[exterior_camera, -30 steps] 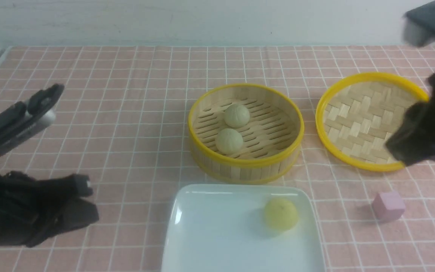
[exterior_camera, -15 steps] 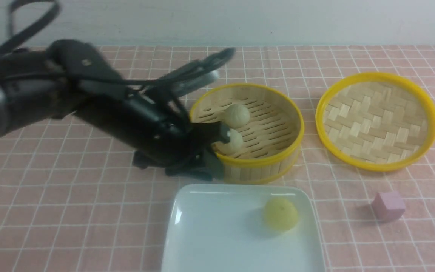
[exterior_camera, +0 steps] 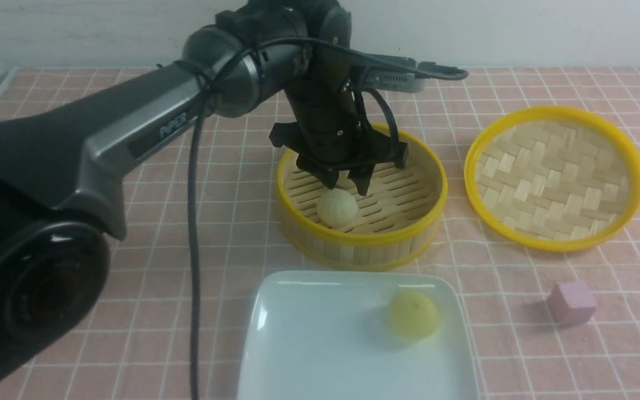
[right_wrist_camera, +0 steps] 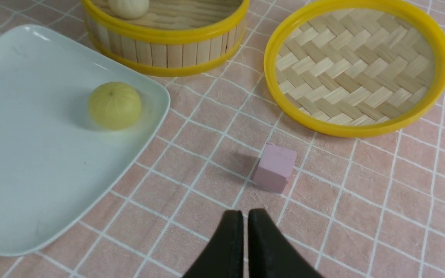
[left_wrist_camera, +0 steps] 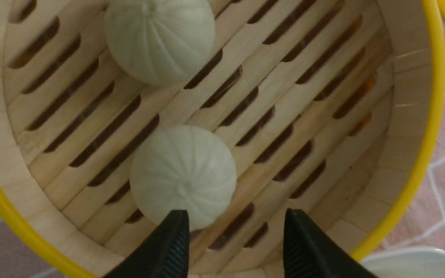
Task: Put the steamed buns into the plate on the pink tablecloth.
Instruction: 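Reach into the bamboo steamer and grasp a bun with the left gripper, then carry the bun from the bamboo steamer to the plate with the left gripper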
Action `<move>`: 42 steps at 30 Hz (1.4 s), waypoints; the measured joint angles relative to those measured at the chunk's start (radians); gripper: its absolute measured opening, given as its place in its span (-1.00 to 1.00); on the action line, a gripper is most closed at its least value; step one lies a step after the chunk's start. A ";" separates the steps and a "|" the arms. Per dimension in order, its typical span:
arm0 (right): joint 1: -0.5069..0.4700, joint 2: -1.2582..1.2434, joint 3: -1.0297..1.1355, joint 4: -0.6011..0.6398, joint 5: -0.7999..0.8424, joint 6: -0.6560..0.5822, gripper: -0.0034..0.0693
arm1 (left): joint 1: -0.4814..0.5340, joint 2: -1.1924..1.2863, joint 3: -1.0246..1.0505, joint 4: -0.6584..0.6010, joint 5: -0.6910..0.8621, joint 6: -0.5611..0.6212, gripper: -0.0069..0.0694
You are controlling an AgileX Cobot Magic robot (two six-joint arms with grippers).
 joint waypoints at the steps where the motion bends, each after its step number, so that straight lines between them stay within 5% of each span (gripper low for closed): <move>1: 0.000 0.000 0.002 0.000 0.000 0.000 -0.87 | -0.001 0.012 -0.002 0.009 -0.001 -0.001 0.11; 7: 0.000 0.001 0.010 0.000 0.000 0.000 -0.85 | -0.001 0.077 -0.003 0.074 -0.049 -0.053 -0.02; 14: 0.000 0.001 0.010 0.000 0.000 0.015 -0.83 | -0.001 0.067 -0.004 0.096 -0.061 -0.100 -0.73; 25: 0.000 0.001 0.010 -0.001 0.000 0.025 -0.79 | -0.001 -0.309 -0.006 0.059 0.145 -0.044 -0.75; 30: 0.000 0.001 0.010 -0.001 0.000 0.027 -0.79 | -0.055 -0.397 0.150 0.000 0.189 -0.029 -0.75; 35: 0.000 0.001 0.010 -0.002 0.000 0.027 -0.77 | -0.160 -0.347 0.397 0.000 0.066 -0.061 -0.74; 42: 0.000 0.001 0.010 -0.002 0.000 0.027 -0.75 | -0.190 -0.247 0.467 0.031 -0.057 -0.158 -0.69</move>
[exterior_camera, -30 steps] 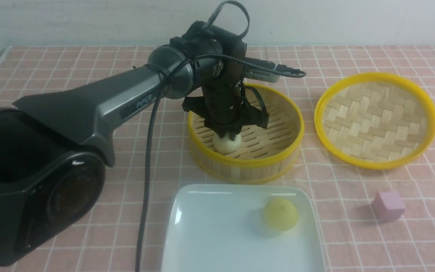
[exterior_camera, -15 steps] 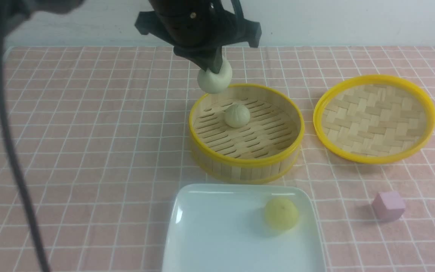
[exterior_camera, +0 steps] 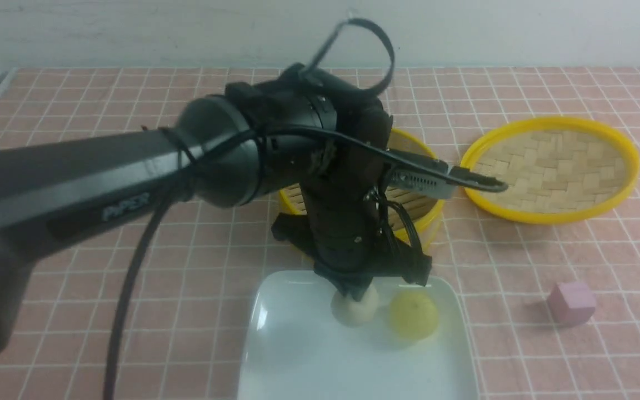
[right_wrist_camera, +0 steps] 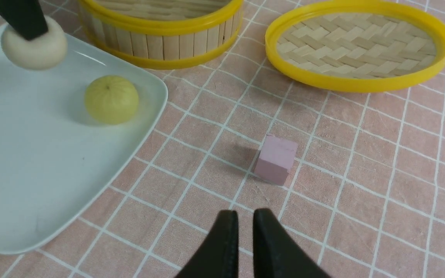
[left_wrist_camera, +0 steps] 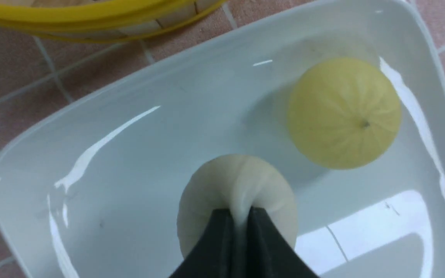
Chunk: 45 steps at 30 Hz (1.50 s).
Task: Put the steamed buns into the plate on the pink tablecloth.
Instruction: 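Carry the bun from the bamboo steamer to the plate with the left gripper, then reach into the bamboo steamer and grasp a bun with the left gripper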
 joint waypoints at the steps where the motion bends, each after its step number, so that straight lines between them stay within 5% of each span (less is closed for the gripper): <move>1: 0.000 0.000 0.000 0.000 0.000 0.000 -0.75 | 0.000 0.005 0.000 0.001 -0.003 -0.003 -0.68; 14: 0.000 0.000 0.000 -0.001 0.000 0.000 -0.72 | 0.000 0.051 -0.014 0.005 -0.010 -0.022 -0.01; 19: 0.000 0.000 0.000 -0.001 0.000 0.001 -0.70 | 0.006 0.051 -0.093 0.023 0.019 -0.108 -0.20; 24: 0.000 0.000 0.000 -0.001 0.000 0.002 -0.68 | 0.091 0.061 -0.257 0.014 0.067 -0.157 -0.76; 31: 0.000 0.000 0.000 0.001 -0.001 0.003 -0.65 | 0.215 0.152 -0.464 -0.070 0.076 -0.110 -0.79; 37: 0.000 0.000 0.001 0.002 -0.004 0.003 -0.64 | 0.237 0.258 -0.558 -0.068 0.022 -0.106 -0.53; 42: 0.000 0.000 0.043 0.002 -0.063 0.003 -0.62 | 0.237 0.344 -0.571 -0.062 -0.094 -0.070 -0.01; 45: 0.000 0.000 0.073 0.002 -0.082 0.003 -0.62 | 0.237 0.368 -0.571 -0.061 -0.115 -0.055 0.12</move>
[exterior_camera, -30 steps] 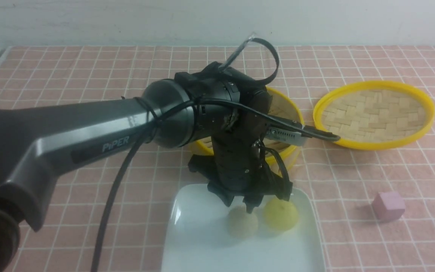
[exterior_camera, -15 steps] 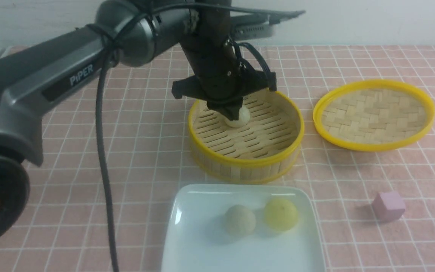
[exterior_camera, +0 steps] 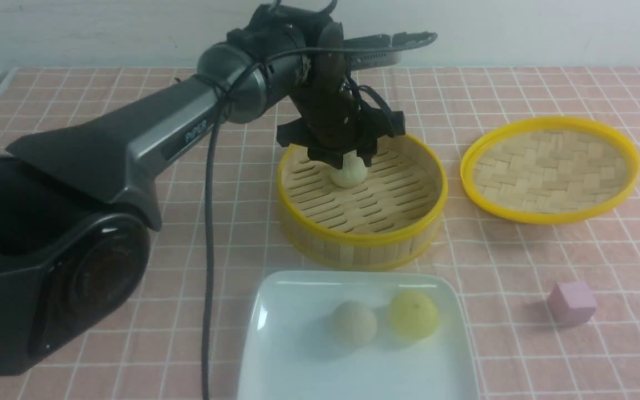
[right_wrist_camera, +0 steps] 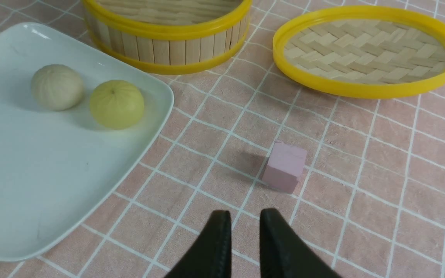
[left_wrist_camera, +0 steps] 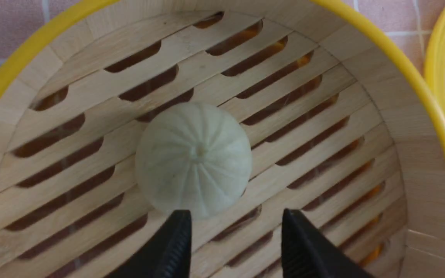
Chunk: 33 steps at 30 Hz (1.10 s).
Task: Put the steamed buns into the plate on the pink tablecloth.
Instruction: 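Reach into the bamboo steamer and grasp a bun with the left gripper, then carry the bun from the bamboo steamer to the plate with the left gripper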
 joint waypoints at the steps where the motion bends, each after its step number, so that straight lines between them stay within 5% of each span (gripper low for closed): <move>1: 0.000 0.000 0.020 0.000 -0.005 0.000 -0.61 | 0.000 0.019 0.000 0.014 -0.017 0.005 0.21; 5: 0.000 0.000 0.043 0.000 -0.007 0.000 -0.59 | 0.000 0.055 0.000 0.077 -0.065 0.003 0.23; 8: 0.000 -0.001 0.044 0.000 -0.018 0.000 -0.59 | 0.001 0.070 0.000 0.107 -0.075 -0.018 0.04; 9: 0.000 -0.002 0.044 -0.001 -0.022 0.000 -0.59 | 0.001 0.071 -0.001 0.112 -0.068 -0.021 -0.24; 13: 0.000 -0.004 0.044 -0.002 -0.023 0.000 -0.59 | 0.001 0.055 -0.019 0.116 0.002 0.010 -0.71; 22: 0.000 -0.006 0.045 -0.001 -0.023 0.000 -0.58 | 0.001 -0.184 -0.097 0.141 0.335 0.166 -0.75; 30: 0.000 -0.007 0.045 0.000 -0.026 0.000 -0.56 | 0.001 -0.425 0.041 0.150 0.363 0.216 -0.75; 33: 0.000 -0.007 0.045 0.000 -0.026 0.000 -0.55 | 0.001 -0.528 0.252 0.059 0.363 0.216 -0.75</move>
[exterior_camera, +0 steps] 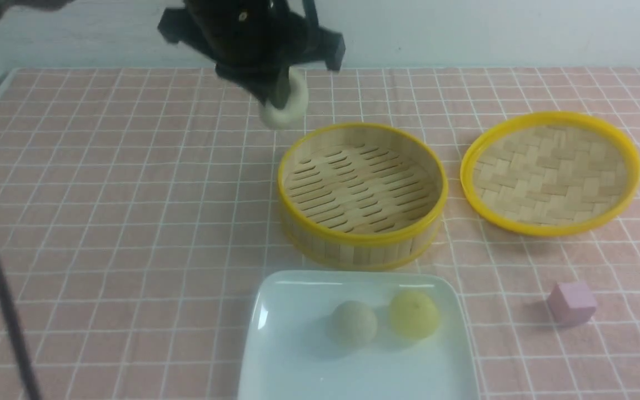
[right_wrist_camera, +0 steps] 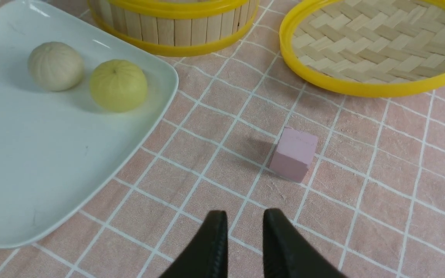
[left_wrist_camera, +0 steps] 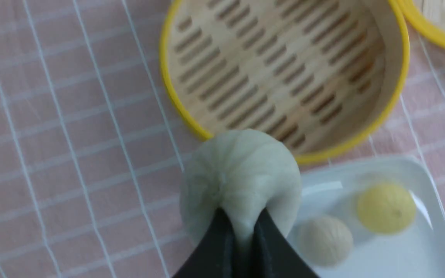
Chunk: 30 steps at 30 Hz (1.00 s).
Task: Put the steamed buns into the plate on the pink tablecloth.
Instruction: 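Carry the bun from the bamboo steamer to the plate with the left gripper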
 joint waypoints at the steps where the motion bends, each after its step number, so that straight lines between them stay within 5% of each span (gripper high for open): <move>1: 0.000 0.000 0.000 0.000 0.000 0.000 -0.54 | 0.000 -0.011 0.029 -0.015 0.000 0.000 -0.75; 5: 0.000 0.000 0.000 -0.001 0.000 0.000 -0.54 | 0.000 -0.071 0.337 -0.148 -0.009 0.000 -0.75; 9: 0.000 0.000 0.000 -0.001 0.000 0.000 -0.53 | 0.000 -0.058 0.567 -0.198 -0.180 0.000 -0.74; 18: 0.000 0.000 0.000 -0.003 -0.001 0.000 -0.50 | 0.000 0.013 0.625 -0.248 -0.363 0.000 -0.67; 30: 0.000 0.000 -0.077 0.017 0.071 0.000 -0.48 | 0.000 0.042 0.571 -0.245 -0.337 0.000 0.19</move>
